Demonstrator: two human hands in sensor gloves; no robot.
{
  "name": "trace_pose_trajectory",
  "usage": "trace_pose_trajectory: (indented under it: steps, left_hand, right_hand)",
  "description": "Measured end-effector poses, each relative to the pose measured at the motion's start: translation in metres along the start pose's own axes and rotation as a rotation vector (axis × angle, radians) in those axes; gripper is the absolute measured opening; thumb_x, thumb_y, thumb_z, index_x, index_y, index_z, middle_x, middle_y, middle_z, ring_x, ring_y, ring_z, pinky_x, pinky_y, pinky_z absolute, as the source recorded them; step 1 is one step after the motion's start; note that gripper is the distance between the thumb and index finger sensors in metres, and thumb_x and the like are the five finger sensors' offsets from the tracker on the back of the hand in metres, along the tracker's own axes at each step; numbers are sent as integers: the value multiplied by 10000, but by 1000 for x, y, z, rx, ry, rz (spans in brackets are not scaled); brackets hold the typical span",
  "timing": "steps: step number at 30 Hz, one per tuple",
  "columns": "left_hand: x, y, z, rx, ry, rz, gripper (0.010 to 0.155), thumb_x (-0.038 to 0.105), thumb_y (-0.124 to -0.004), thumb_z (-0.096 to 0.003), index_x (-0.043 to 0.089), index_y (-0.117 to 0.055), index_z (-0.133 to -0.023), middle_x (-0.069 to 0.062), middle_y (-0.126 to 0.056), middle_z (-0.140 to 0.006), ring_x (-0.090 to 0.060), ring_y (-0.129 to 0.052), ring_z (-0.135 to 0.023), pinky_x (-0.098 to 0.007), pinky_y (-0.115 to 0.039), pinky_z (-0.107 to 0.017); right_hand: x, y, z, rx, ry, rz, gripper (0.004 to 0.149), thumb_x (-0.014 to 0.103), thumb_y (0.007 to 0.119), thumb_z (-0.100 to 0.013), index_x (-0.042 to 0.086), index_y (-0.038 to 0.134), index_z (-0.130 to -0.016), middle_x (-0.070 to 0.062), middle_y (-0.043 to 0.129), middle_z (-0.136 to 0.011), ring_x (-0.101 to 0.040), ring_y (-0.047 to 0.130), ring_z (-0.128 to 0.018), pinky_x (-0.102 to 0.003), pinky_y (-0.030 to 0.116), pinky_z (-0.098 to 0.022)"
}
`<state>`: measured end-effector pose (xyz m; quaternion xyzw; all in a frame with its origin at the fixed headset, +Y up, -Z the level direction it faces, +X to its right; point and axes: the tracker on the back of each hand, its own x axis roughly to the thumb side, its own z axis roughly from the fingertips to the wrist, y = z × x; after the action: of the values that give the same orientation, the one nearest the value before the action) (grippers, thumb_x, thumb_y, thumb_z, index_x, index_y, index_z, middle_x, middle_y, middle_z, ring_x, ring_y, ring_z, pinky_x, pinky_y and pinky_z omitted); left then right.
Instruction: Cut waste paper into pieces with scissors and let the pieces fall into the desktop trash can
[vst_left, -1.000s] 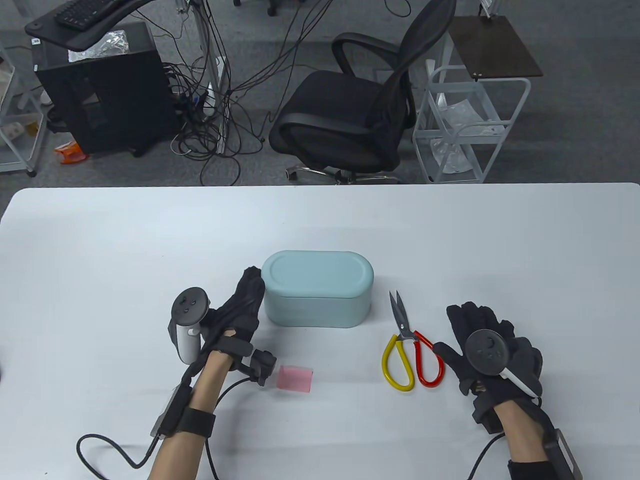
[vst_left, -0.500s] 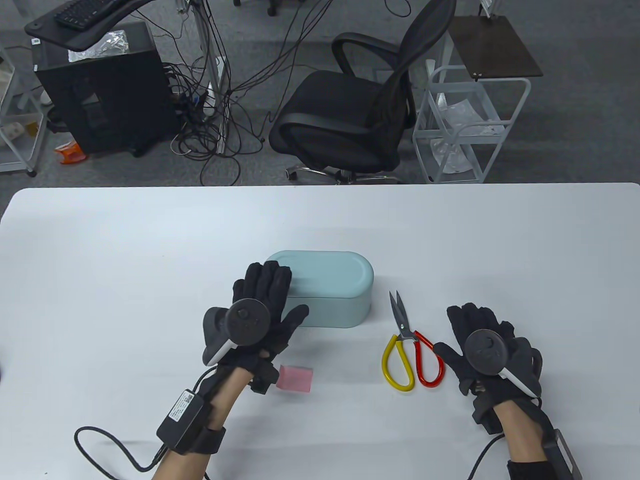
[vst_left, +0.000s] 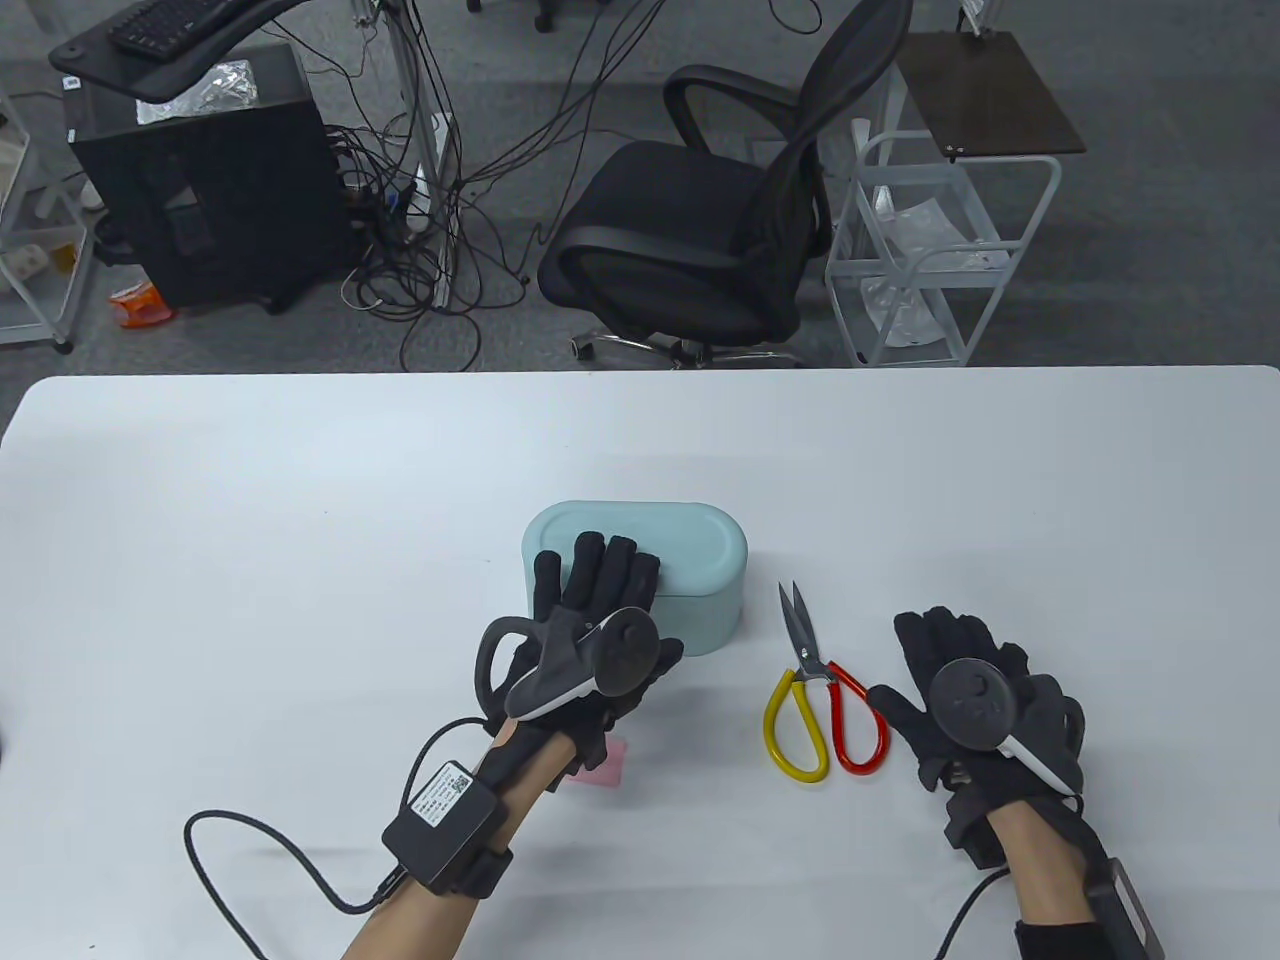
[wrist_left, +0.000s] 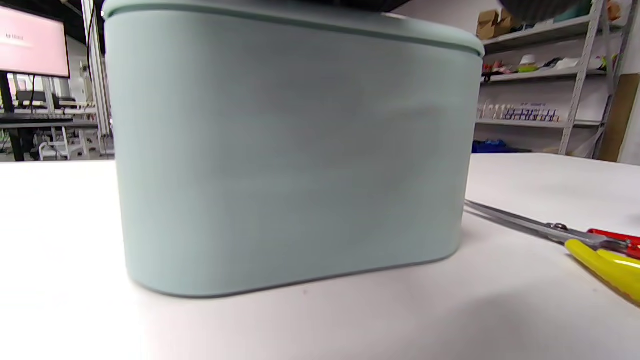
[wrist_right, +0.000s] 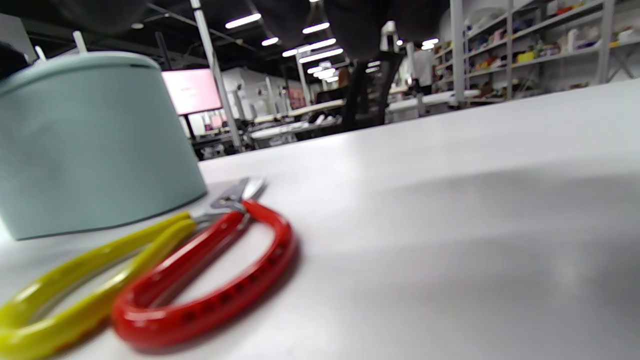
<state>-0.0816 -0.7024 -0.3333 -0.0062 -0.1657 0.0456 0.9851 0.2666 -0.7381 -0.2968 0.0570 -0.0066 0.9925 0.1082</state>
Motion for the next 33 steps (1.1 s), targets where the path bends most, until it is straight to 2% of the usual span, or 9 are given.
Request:
trace_pose_trajectory:
  steps: [15,22,26,33]
  left_hand:
    - [6,-5,1,21,-5,-84,891,695,-593,-462,205,-340,-1162,-92,-348,-1257,-393,-367,-1159,-664,-299,-766]
    - [2,11,-5,-68,8,-21,856,683,-595,-469,230,-387,-1164,-79,-383,-1259,-371,-393,-1166,-662,-311,-774]
    - [4,23,-11,-112,49,-19,821,682,-587,-473,258,-439,-1160,-20,-434,-1262,-373,-405,-1164,-652,-338,-786]
    - [6,34,-15,-77,61,-26,812,678,-584,-474,269,-437,-1160,-10,-453,-1264,-387,-378,-1167,-655,-319,-791]
  right_hand:
    - [1,4,-1,25,-3,-8,812,681,539,-419,241,406,-1089,-153,475,-1173,-483,456,-1044,-729,398,-712]
    - [0,5,-2,38,6,-14,814,681,539,-419,238,404,-1089,-155,474,-1172,-483,454,-1044,-729,398,-713]
    - [0,5,-3,37,0,-16,815,680,539,-419,236,404,-1089,-155,475,-1172,-480,455,-1045,-728,399,-712]
    - [0,6,-4,45,-10,-17,814,680,540,-419,238,405,-1088,-156,475,-1171,-483,456,-1044,-727,401,-713]
